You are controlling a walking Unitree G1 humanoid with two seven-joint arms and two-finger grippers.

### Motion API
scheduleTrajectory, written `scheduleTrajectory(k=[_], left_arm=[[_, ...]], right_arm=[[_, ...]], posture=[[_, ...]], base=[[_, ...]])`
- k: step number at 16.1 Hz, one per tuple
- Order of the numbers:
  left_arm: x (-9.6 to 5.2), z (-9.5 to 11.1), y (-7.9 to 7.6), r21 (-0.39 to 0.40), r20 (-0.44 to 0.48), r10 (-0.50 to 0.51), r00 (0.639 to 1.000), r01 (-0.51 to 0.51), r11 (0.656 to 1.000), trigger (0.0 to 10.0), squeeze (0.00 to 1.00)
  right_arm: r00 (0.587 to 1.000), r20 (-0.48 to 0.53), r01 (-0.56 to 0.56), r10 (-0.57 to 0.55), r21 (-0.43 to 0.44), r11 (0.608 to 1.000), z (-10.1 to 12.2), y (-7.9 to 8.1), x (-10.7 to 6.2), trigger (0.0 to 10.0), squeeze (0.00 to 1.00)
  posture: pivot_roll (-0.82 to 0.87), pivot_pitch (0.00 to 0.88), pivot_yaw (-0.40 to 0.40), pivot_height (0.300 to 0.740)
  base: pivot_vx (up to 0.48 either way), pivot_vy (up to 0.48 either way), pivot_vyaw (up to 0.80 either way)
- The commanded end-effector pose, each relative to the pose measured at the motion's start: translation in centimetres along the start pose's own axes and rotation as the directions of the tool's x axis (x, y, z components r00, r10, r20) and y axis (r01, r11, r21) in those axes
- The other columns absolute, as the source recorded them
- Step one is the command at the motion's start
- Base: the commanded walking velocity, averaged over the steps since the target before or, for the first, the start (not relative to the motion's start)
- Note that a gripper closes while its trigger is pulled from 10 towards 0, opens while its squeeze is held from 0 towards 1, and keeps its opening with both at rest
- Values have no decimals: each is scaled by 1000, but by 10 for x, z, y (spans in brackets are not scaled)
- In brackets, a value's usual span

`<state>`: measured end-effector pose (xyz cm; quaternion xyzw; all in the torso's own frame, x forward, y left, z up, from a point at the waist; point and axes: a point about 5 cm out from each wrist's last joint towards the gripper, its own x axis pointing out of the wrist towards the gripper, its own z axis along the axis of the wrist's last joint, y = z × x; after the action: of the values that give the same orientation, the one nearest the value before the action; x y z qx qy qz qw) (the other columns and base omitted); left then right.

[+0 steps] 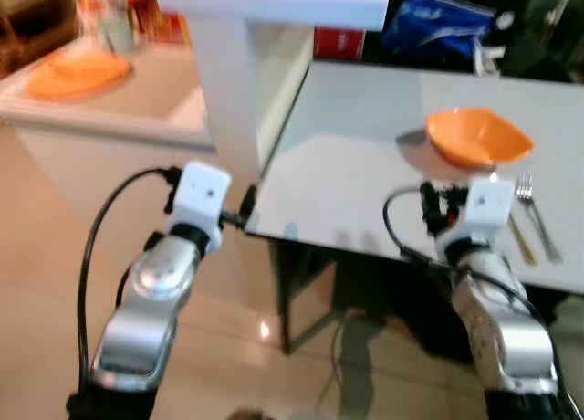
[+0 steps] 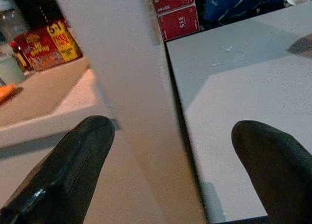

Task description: Setting the table

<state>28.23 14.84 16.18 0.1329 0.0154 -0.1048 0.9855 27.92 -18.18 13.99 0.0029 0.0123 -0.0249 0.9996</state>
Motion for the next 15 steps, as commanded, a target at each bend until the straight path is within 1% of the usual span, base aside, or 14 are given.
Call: scheduleTrajectory(k=[1,2,3,5,7,8,9,10,11,14,15], left_arm=[[3,-9,14,3,-25,49,999,-48,999,10000,0],[5,-13,20,-7,-30,84,996,-84,996,10000,0],[7,-11,25,-46,-20,130,991,-131,990,10000,0],[6,-11,25,-59,-24,137,990,-139,989,10000,0],[0,-19,25,-65,-47,155,987,-158,985,10000,0],[-3,-24,28,-50,-58,171,984,-174,984,10000,0],[-7,-29,34,-33,-79,195,978,-198,980,10000,0],[-9,-30,35,-15,-81,196,977,-198,980,10000,0],[-12,-27,38,43,-69,205,976,-202,978,10000,0],[-14,-19,40,53,-37,217,975,-215,975,10000,0],[-16,-19,40,51,-37,216,976,-214,975,10000,0]], right_arm=[[999,38,-13,15,-56,998,10,8,-2,10000,0],[999,42,-8,11,-76,997,10,7,-7,10000,0],[999,32,16,-15,-50,999,7,3,-10,10000,0],[1000,22,19,-18,-42,999,5,2,-10,10000,0],[1000,2,13,-13,-71,997,1,7,-6,10000,0],[999,-11,29,-30,-52,998,-3,8,-7,10000,0],[997,-63,36,-38,-35,999,-12,9,-7,10000,0],[997,-69,35,-36,-13,999,-13,9,-7,10000,0],[996,-85,-1,4,30,1000,-16,13,-4,10000,0],[996,-81,-33,35,27,999,-14,20,0,10000,0],[995,-86,-47,48,14,999,-16,24,0,10000,0]], posture=[[-8,0,95,740],[-2,0,99,740],[15,0,93,740],[20,0,89,740],[24,0,57,740],[29,0,45,740],[44,0,27,740],[48,5,24,740],[59,22,12,740],[70,42,-2,740],[73,49,16,740]], base=[[0,480,0],[0,480,0],[0,480,0],[0,480,0],[0,480,0],[0,480,0],[0,480,0],[0,480,0],[0,480,-800],[0,480,-800],[0,480,-800]])
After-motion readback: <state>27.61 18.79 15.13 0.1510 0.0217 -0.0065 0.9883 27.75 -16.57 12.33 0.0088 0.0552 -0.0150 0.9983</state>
